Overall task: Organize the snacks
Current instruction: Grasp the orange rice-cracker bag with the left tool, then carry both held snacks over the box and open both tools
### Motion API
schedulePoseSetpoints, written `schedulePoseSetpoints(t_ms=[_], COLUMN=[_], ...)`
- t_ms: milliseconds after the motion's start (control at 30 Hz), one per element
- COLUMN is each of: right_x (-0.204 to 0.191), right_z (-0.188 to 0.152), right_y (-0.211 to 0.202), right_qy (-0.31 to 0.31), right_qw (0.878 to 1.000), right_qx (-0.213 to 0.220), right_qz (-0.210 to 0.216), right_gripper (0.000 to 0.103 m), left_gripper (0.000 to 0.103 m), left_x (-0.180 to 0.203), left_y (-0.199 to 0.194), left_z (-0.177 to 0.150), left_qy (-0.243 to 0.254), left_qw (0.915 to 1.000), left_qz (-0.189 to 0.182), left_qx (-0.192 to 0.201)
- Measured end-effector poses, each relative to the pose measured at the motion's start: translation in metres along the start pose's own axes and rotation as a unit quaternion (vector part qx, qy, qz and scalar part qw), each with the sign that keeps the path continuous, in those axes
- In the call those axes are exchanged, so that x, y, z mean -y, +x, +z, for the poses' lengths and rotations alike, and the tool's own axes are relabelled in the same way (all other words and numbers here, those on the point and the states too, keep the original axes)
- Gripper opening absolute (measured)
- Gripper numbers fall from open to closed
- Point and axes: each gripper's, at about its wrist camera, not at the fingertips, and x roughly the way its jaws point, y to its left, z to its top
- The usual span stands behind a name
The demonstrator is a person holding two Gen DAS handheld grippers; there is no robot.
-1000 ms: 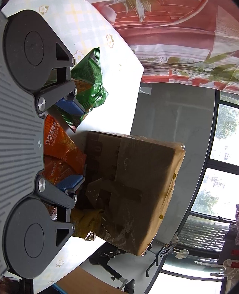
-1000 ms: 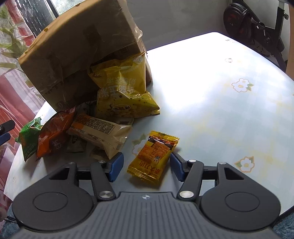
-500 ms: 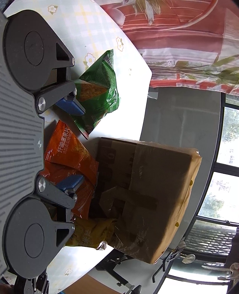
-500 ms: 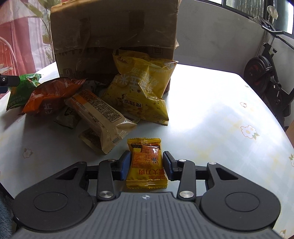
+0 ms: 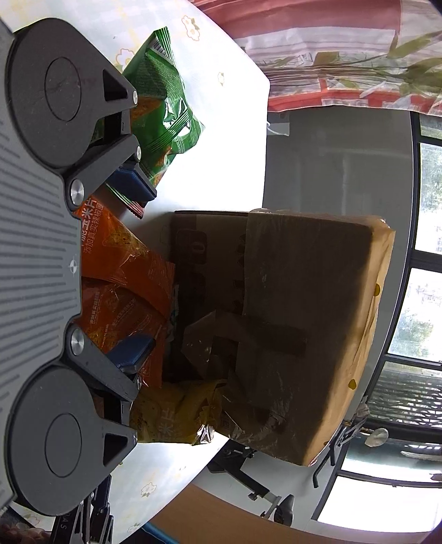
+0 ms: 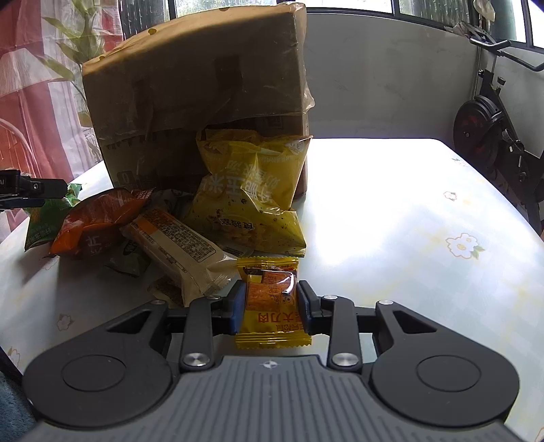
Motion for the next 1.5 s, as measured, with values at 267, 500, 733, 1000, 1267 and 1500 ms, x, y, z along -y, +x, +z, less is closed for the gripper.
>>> schedulePoseSetpoints(t_ms=[267, 500, 733, 1000, 1267, 1500], right_x=[0.003, 0.008, 0.010, 0.013, 0.014, 0.008], right_z=[-0.001, -0.003, -0.003, 0.003, 0.036, 0.094], right_y=[0.003, 0.005, 0.003, -0.009, -0.030, -0.048], right_qy=[0.007, 0.017, 0.023, 0.029, 0.026, 0.009], right_qw=[1.000, 1.000, 0.999, 0.999, 0.995, 0.985], right_qx=[0.003, -0.001, 0.003, 0.029, 0.089, 0.159], right_qz=[0.015, 0.020, 0.024, 0.033, 0.042, 0.061], right_gripper=[0.034, 0.034, 0.034, 0.034, 0.034, 0.034], left_gripper=[0.092, 0.095, 0.059, 0.057, 0.058, 0.058], left_x=[-0.007, 0.006, 0.014, 0.005, 0.002, 0.014], left_y=[0.058, 0.072, 0.042, -0.010, -0.062, -0.083], left_z=[0.002, -0.019, -0.020, -0.002, 0.045, 0.102], left_qy=[0.016, 0.018, 0.006, -0.012, 0.014, 0.020], left_qw=[0.9948, 0.9928, 0.9962, 0.9979, 0.9977, 0.9929], left_qz=[-0.070, -0.069, -0.059, -0.063, -0.026, 0.000], left_qx=[-0.072, -0.097, -0.063, -0.012, 0.061, 0.117])
